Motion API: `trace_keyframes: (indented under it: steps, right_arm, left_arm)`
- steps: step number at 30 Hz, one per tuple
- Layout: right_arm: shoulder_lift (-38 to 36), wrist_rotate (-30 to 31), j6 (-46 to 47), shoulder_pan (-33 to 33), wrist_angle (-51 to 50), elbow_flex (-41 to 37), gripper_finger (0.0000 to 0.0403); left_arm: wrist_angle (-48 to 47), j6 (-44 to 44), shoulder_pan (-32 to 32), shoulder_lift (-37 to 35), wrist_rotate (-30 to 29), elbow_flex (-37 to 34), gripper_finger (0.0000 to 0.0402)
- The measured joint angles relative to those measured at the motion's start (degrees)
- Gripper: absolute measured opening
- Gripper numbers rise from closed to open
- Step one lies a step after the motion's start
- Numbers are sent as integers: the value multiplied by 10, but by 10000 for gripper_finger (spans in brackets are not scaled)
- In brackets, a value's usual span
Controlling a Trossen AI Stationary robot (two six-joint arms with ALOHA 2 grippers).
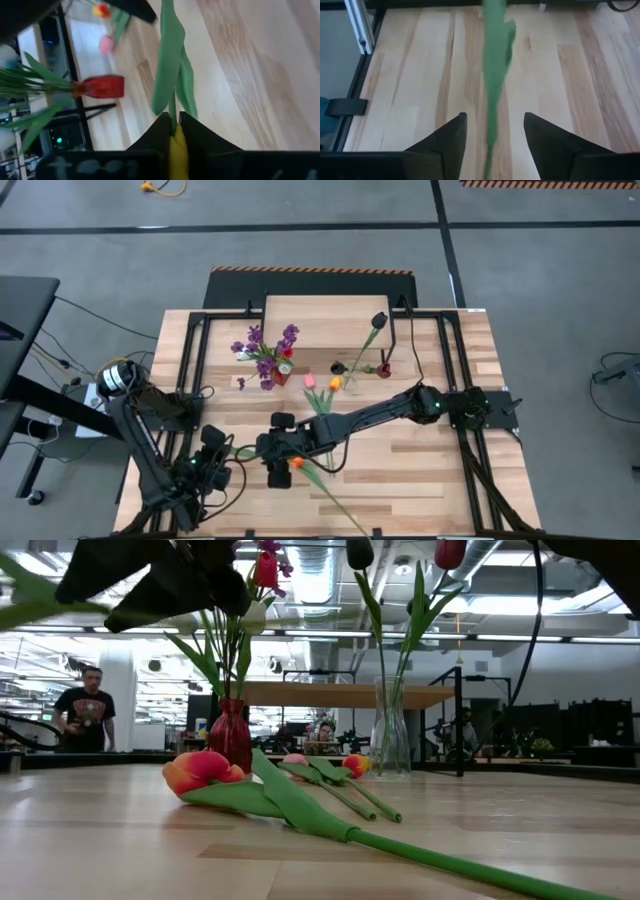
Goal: Pick and place flowers into a vace then onto a shelf
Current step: Put the yellow flower into the transparent flower vase
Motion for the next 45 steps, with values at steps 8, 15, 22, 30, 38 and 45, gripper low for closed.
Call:
trace_keyframes:
  steps: [8, 15, 22, 30, 38, 45]
  right_arm:
    - [0, 0, 0, -1, -2, 0, 177]
    - [0, -1, -8, 0, 25, 0, 170]
    - [-1, -10, -9, 0, 30, 0, 144]
    - [-1, -32, -18, 0, 10, 0, 9]
    - [-1, -31, -15, 1, 8, 0, 3]
    - [-1, -39, -12, 1, -2, 0, 1]
  left_arm:
    - [-11, 4, 0, 0, -12, 41, 12]
    - [-8, 11, 5, 0, 10, 37, 12]
    - [-8, 12, 13, 0, 11, 37, 12]
    - [-7, 12, 13, 0, 11, 37, 26]
    - [-7, 12, 13, 0, 12, 37, 95]
    - [-11, -5, 30, 0, 87, 38, 181]
